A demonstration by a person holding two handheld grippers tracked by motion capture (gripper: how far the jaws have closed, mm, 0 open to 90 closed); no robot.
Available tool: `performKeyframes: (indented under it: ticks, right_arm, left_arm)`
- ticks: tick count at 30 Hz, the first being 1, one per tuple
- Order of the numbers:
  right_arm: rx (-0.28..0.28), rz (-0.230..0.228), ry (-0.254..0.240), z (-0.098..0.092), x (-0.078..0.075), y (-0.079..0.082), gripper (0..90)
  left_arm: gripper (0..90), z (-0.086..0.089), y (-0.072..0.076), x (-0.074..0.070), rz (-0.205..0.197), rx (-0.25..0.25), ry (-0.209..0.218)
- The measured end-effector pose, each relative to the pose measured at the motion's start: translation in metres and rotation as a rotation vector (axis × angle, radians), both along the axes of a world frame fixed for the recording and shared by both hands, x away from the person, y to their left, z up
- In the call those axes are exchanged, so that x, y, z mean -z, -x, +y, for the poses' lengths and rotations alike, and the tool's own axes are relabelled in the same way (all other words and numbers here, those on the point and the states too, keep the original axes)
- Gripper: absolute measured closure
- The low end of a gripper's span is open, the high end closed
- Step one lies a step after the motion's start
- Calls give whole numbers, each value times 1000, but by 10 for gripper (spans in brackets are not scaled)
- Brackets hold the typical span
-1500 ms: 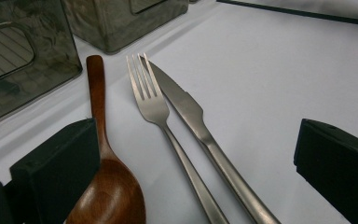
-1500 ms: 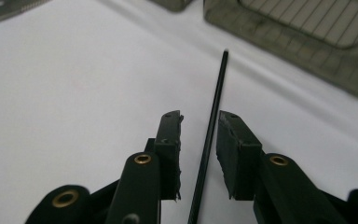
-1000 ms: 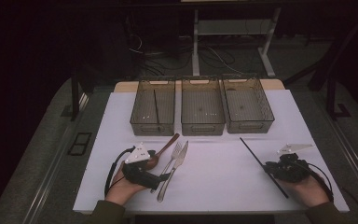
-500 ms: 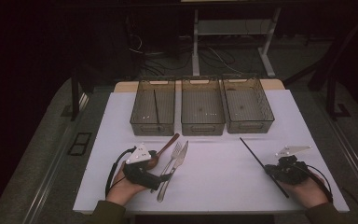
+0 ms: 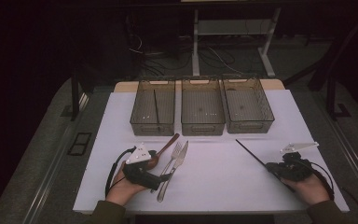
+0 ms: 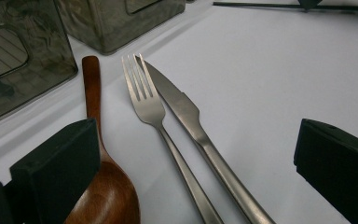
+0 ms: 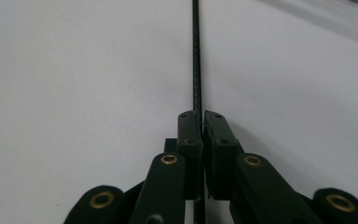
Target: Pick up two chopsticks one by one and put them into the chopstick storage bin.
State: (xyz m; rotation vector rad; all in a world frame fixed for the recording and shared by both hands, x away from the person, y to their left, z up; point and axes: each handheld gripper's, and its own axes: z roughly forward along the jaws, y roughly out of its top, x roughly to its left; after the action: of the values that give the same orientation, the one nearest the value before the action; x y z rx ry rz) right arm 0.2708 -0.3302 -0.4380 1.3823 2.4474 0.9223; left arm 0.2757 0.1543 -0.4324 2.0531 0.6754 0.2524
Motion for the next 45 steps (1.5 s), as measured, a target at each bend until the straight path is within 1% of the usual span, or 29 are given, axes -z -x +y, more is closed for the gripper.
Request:
performKeyframes:
  ticks: [6,7,12,18,21,23,27,29,34,39,41,45]
  right_arm:
    - [-15,-23,-19,-1,-6,0,848]
    - [-17,-20,-25,-1,-7,0,848]
    - [-44,-48,-52,0,-16,1,847]
    - [-70,-70,-87,8,-26,0,848]
    - [-96,-87,-106,14,-32,-2,847]
    - [-117,-108,-122,20,-36,-4,848]
    - [-152,-120,-154,31,-43,-9,848]
    - [-174,-132,-163,38,-47,-11,848]
    - [-214,-138,-206,50,-54,-17,847]
    - [-250,-156,-223,65,-62,-24,847]
    - [-265,-161,-222,71,-65,-27,847]
    - [-285,-180,-231,82,-72,-33,847]
  left_arm:
    - [0,0,0,0,0,2,-3]
    - [0,0,0,0,0,1,-2]
    - [0,0,0,0,1,0,-3]
    - [0,0,-1,0,-1,-1,-4]
    - [0,0,-1,0,-3,-2,-1]
    - [0,0,-1,0,1,-3,-3]
    - [0,0,-1,0,0,-4,2]
    - [0,0,-1,0,0,-4,3]
    - [0,0,-1,0,-2,-3,1]
    - [0,-1,0,0,0,-3,3]
    - [0,-1,0,0,1,-6,9]
    - [0,0,0,0,0,-2,6]
